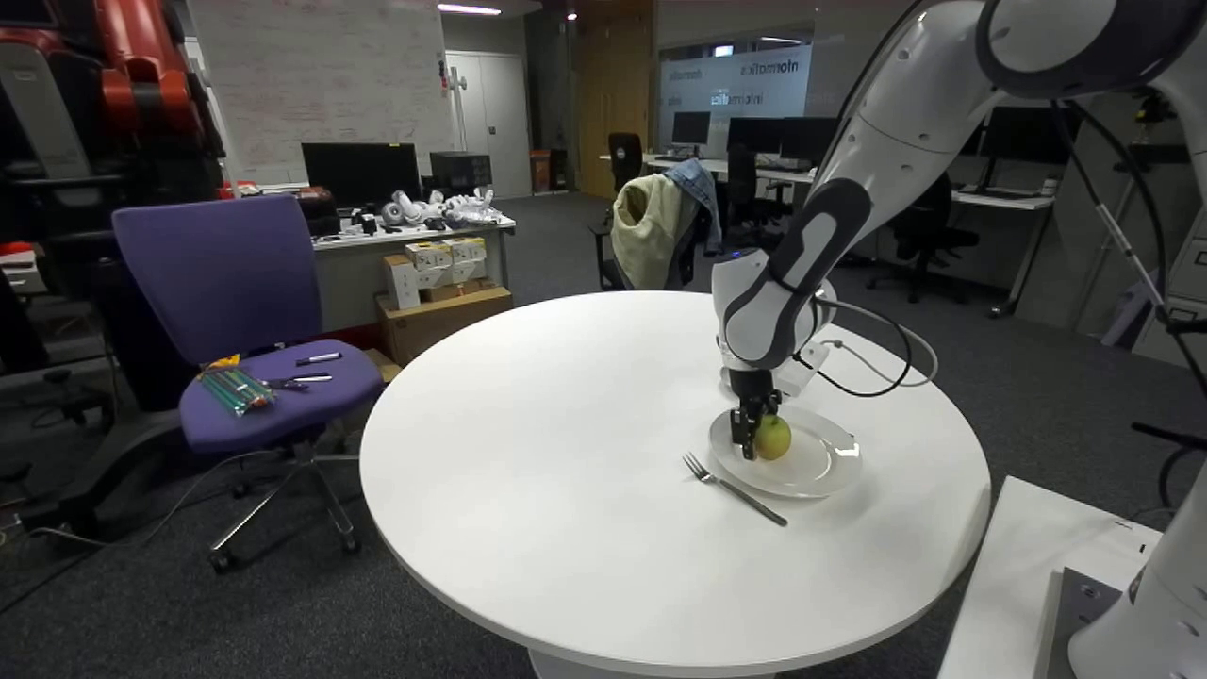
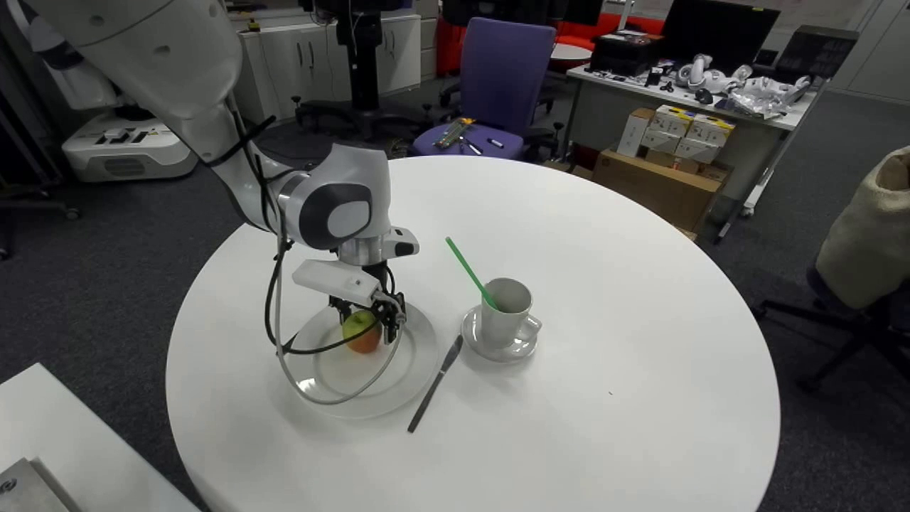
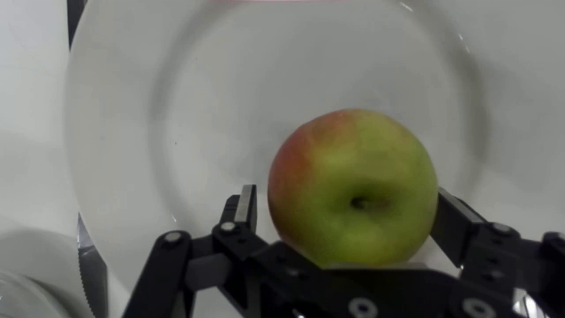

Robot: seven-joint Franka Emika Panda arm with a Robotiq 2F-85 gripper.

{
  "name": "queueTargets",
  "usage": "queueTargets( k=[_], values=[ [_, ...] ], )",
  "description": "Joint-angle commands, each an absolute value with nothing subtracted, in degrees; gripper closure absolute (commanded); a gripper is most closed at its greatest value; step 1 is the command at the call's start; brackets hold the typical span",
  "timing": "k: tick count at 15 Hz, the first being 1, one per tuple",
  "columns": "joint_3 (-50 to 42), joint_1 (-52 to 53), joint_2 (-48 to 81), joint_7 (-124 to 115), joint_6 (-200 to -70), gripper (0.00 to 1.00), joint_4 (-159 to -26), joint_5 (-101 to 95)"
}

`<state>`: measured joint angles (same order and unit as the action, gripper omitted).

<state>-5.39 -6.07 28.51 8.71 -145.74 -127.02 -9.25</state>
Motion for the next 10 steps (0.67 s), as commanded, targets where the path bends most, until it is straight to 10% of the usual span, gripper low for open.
queueTargets(
  k=[1, 4, 5, 10],
  values=[
    [-4.82, -7.26, 22.69, 10.70, -146.92, 0.00, -132.74, -8.65],
    [-5.19, -7.28, 20.59, 10.75, -147.48, 0.00, -134.90, -8.97],
    [-5.26, -7.25, 19.88, 10.83, -147.39, 0.25, -135.45, -9.06],
    [-6.17, -6.99, 17.50, 10.25, -148.20, 0.52, -137.36, -9.66]
  ],
)
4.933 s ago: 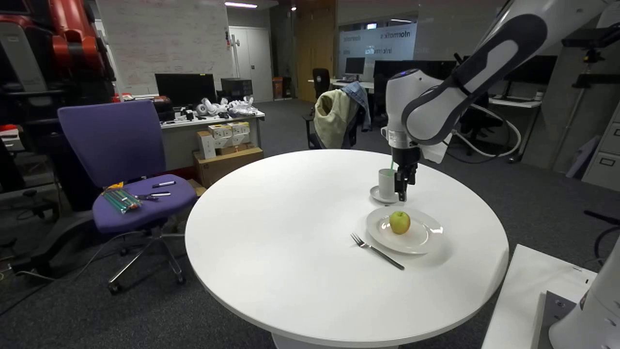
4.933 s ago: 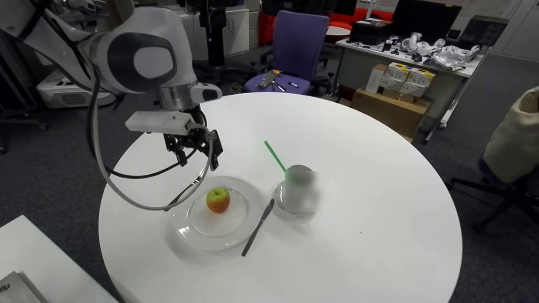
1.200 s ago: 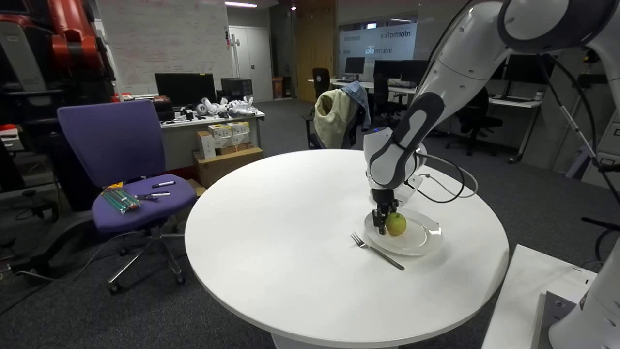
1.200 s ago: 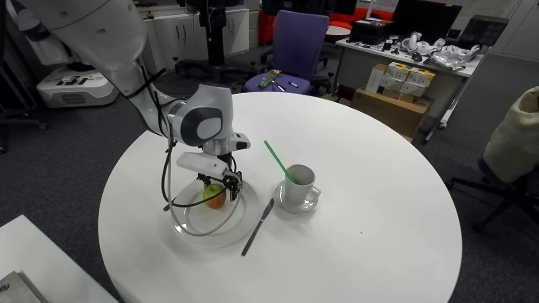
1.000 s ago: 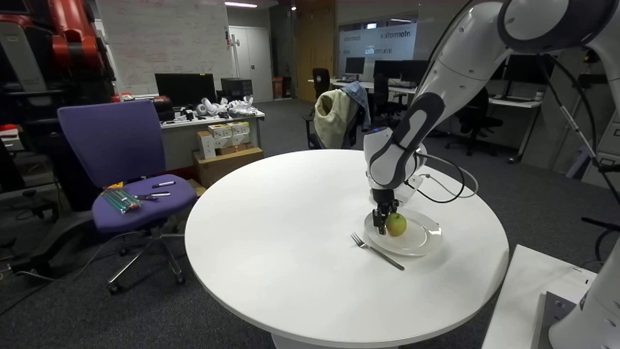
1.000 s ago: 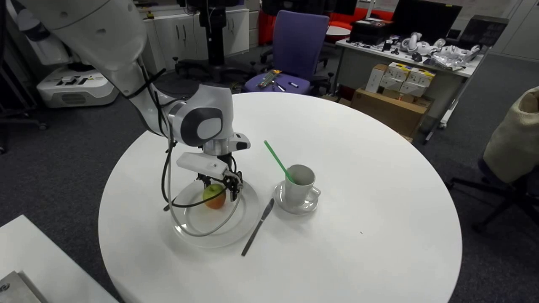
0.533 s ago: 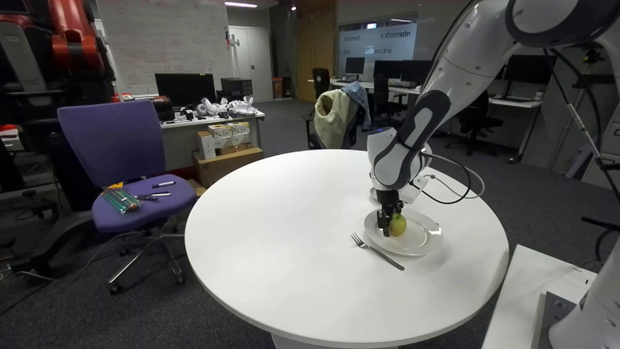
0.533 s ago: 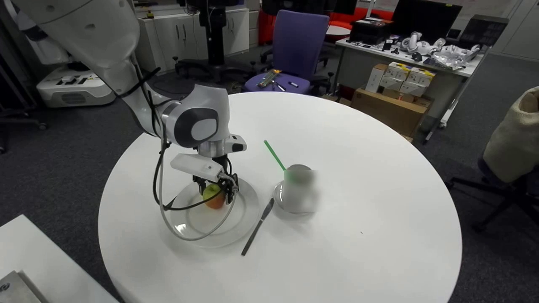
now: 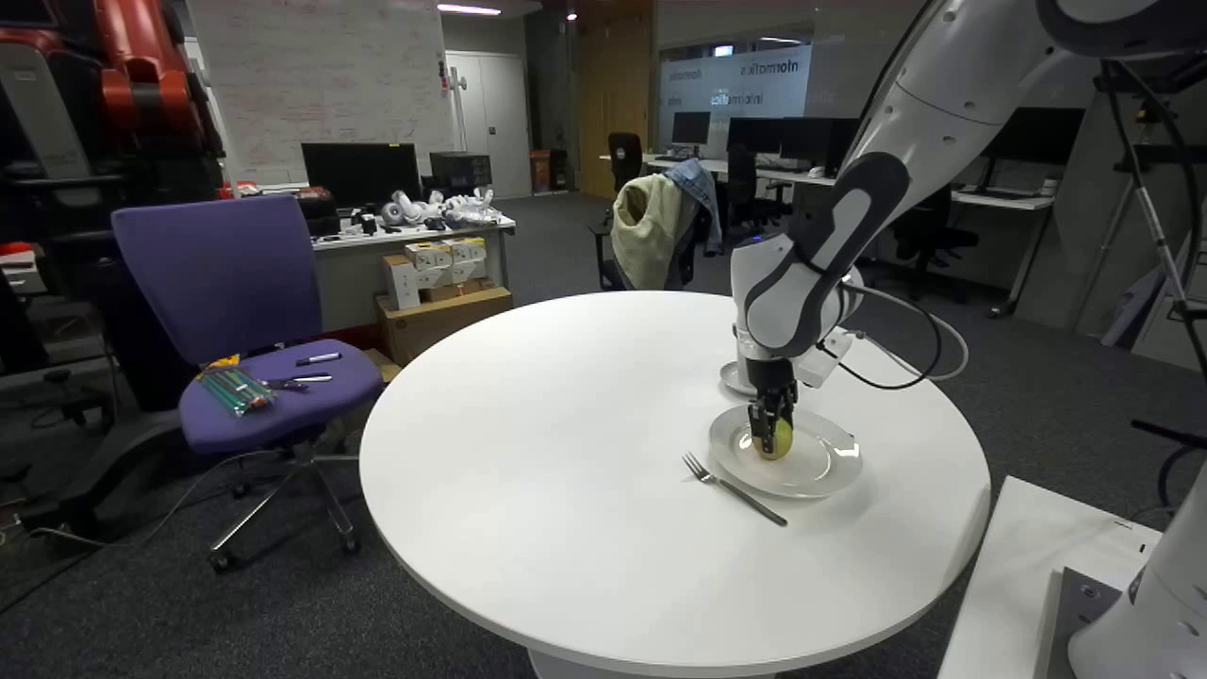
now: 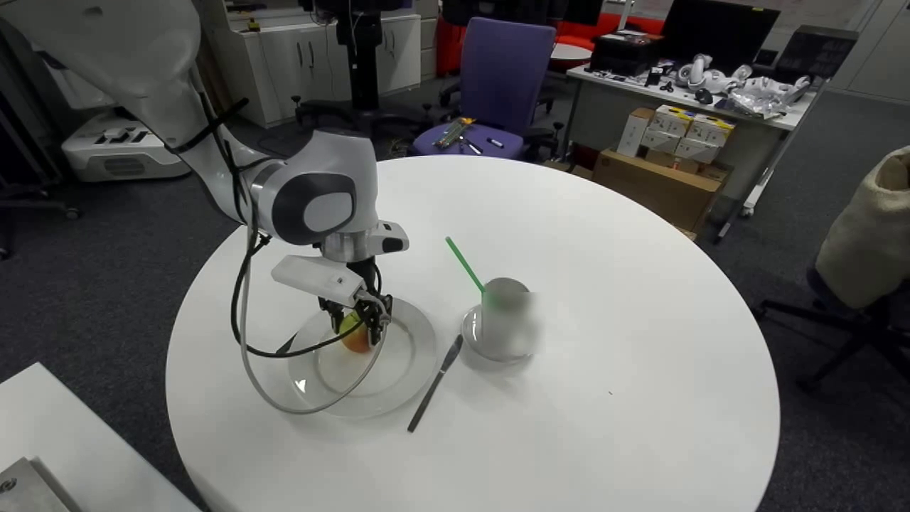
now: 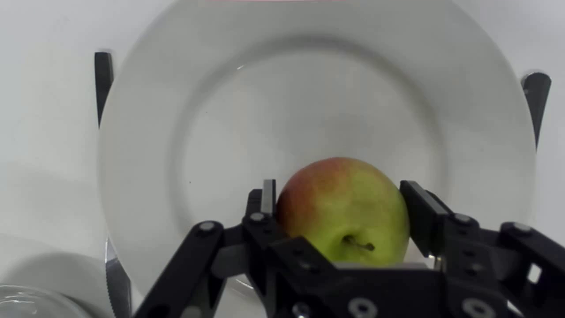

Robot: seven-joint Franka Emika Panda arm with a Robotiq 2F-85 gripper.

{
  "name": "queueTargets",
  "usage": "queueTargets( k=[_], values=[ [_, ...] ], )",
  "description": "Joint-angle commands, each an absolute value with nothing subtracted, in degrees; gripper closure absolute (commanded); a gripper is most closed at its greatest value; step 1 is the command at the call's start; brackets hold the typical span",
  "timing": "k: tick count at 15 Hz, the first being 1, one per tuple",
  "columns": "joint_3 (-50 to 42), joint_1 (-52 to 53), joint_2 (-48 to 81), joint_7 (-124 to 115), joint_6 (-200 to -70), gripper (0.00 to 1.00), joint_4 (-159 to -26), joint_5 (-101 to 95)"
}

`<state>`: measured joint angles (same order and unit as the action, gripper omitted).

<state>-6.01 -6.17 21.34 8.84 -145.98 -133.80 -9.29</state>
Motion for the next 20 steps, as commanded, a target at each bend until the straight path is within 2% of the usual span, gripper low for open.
queueTargets(
  k=[1, 12, 20],
  values=[
    [-6.28, -6.96, 17.27, 10.23, -148.54, 0.52, -137.67, -9.74],
    [-2.52, -1.24, 4.27, 8.97, -152.24, 0.52, -147.71, -13.60],
    [8.08, 2.67, 10.63, 18.59, -138.93, 0.52, -137.17, 5.50]
  ],
)
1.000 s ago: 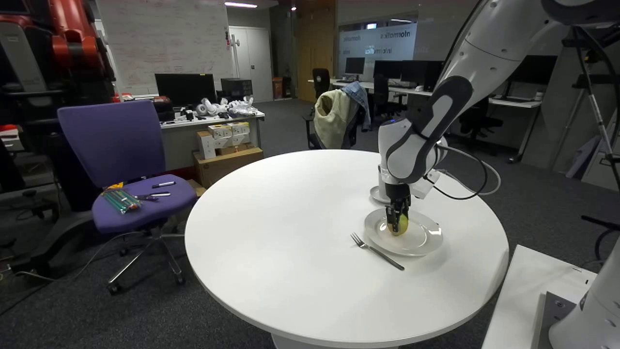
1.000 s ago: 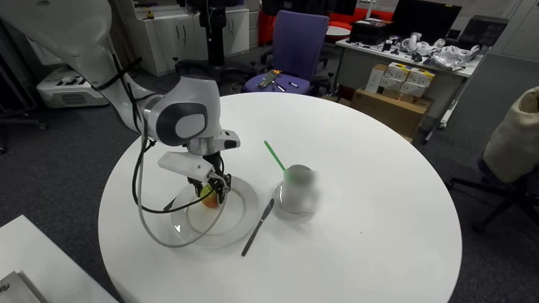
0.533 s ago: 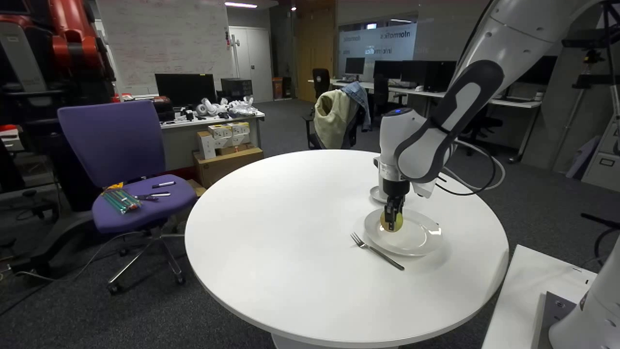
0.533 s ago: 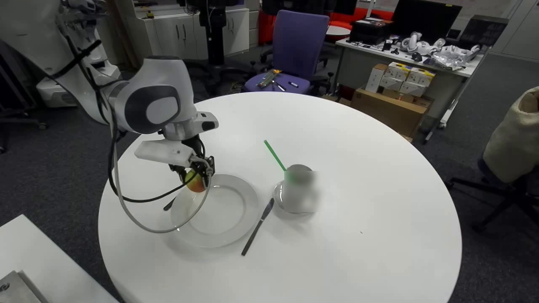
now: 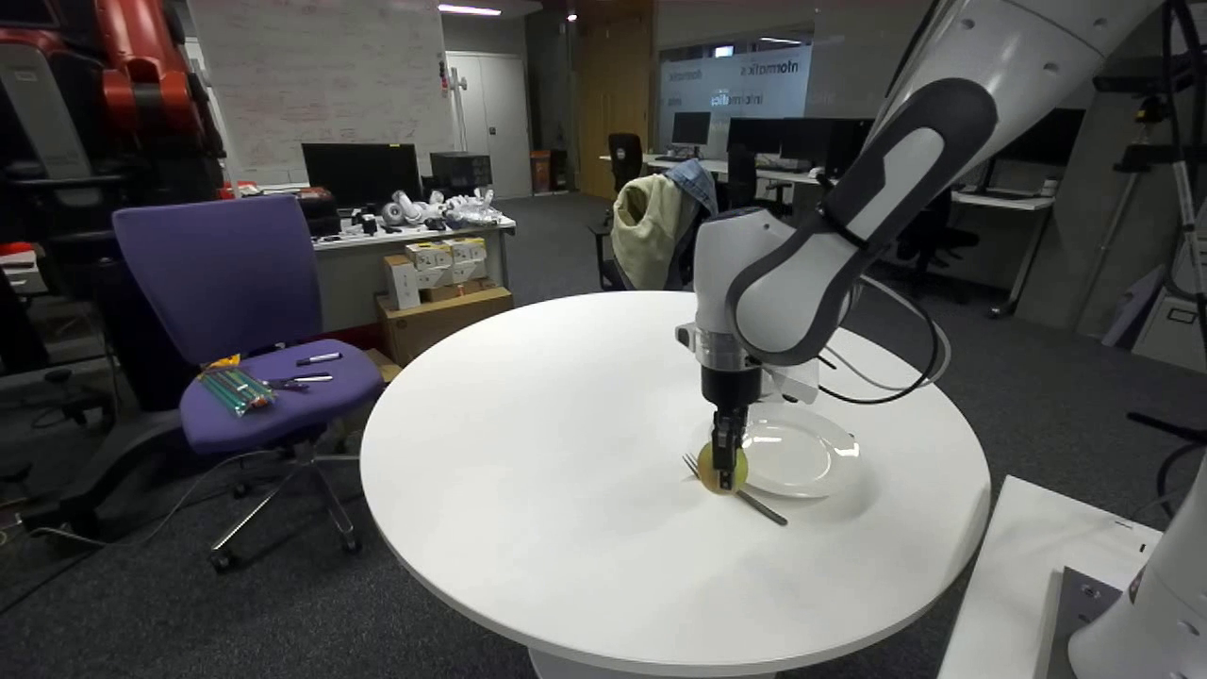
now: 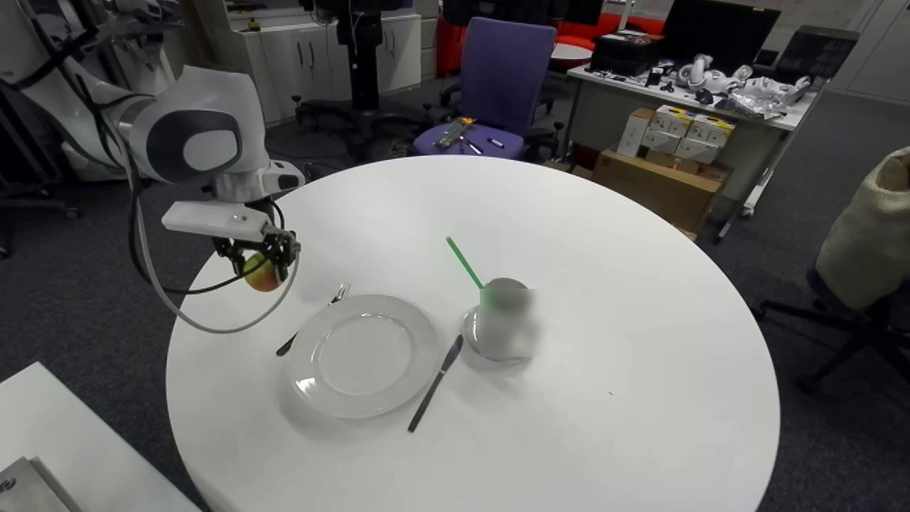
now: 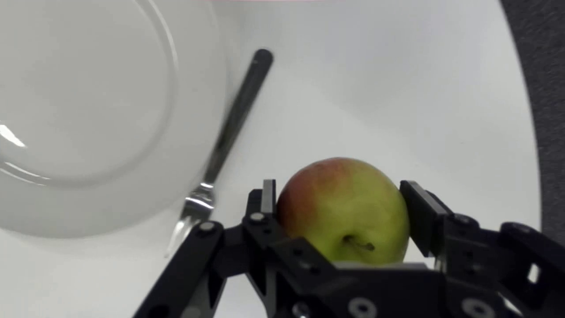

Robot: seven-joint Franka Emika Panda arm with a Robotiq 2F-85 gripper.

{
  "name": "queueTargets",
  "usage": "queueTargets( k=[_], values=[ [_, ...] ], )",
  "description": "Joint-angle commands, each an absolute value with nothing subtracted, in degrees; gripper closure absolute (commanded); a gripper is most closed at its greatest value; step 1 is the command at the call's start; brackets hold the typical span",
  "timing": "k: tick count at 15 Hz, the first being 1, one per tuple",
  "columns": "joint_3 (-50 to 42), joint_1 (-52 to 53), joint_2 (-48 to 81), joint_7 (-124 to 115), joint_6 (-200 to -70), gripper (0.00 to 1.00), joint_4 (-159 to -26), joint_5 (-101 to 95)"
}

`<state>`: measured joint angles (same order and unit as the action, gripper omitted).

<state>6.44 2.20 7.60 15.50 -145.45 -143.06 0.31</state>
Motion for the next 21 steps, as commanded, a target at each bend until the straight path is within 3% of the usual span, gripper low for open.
queueTargets(
  k=[1, 15, 16, 18, 21],
  values=[
    [8.24, 3.07, 12.23, 17.00, -137.83, 0.52, -135.18, 5.64],
    [5.47, 6.80, 34.91, 3.57, -135.75, 0.52, -115.20, -1.12],
    [5.46, 7.16, 35.39, 3.39, -135.08, 0.07, -114.39, -1.45],
    [5.40, 7.53, 36.08, 3.30, -134.59, 0.00, -113.27, -1.75],
    [5.47, 7.49, 37.81, 3.70, -134.00, 0.00, -111.87, -1.49]
  ],
)
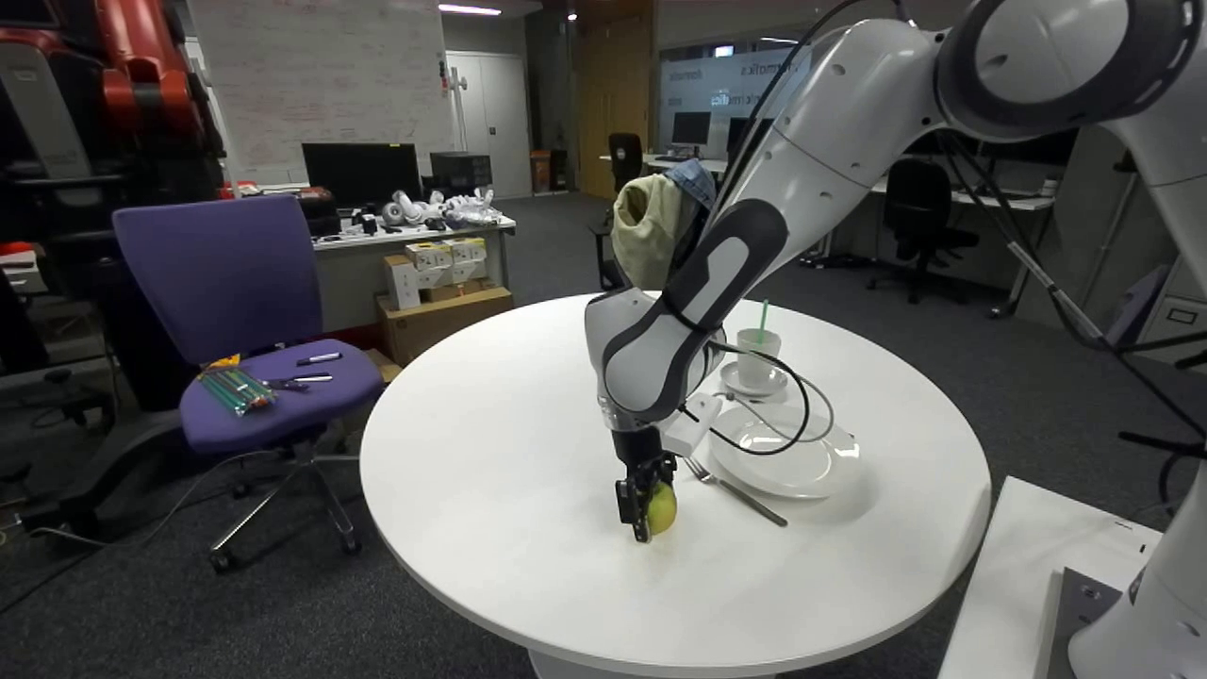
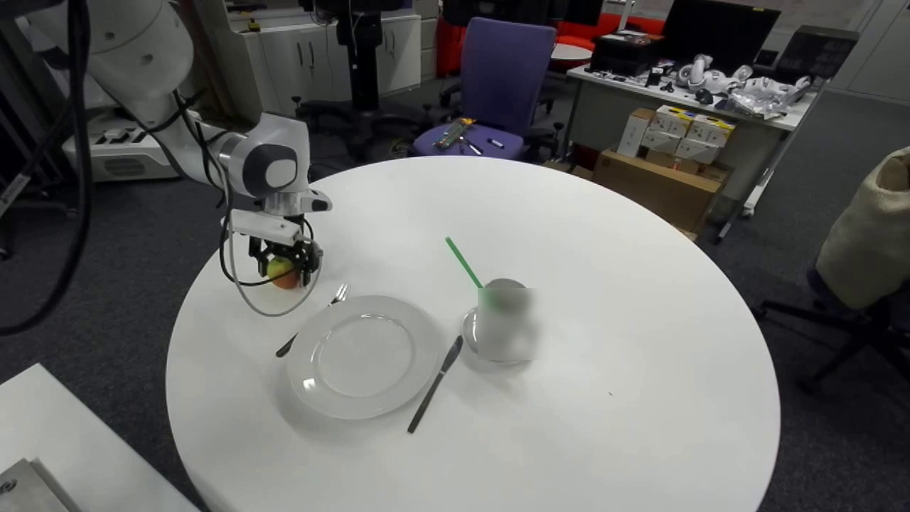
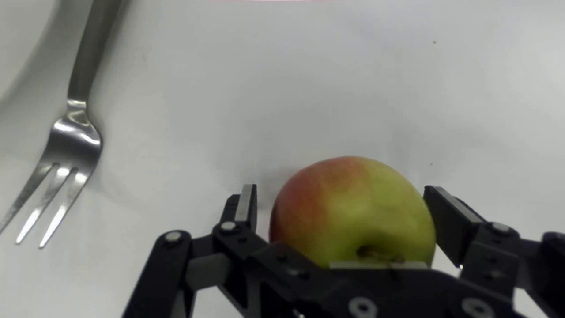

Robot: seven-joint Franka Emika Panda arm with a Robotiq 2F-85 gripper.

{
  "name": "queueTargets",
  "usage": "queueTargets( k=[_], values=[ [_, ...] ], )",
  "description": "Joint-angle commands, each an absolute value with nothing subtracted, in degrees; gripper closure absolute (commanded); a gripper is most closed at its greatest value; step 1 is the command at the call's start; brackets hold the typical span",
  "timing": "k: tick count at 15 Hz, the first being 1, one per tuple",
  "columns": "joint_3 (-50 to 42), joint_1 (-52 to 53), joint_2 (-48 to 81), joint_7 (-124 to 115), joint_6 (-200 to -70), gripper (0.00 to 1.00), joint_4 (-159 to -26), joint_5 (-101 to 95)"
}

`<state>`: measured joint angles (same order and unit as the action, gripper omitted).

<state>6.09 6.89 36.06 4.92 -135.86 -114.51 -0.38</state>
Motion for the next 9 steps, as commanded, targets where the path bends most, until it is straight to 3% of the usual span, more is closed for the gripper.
queueTargets(
  k=[1, 9],
  values=[
    [5.56, 7.19, 37.37, 3.95, -133.85, 0.00, -111.54, -1.28],
    [6.21, 6.47, 29.18, 5.18, -135.08, 0.00, -118.07, -1.04]
  ],
)
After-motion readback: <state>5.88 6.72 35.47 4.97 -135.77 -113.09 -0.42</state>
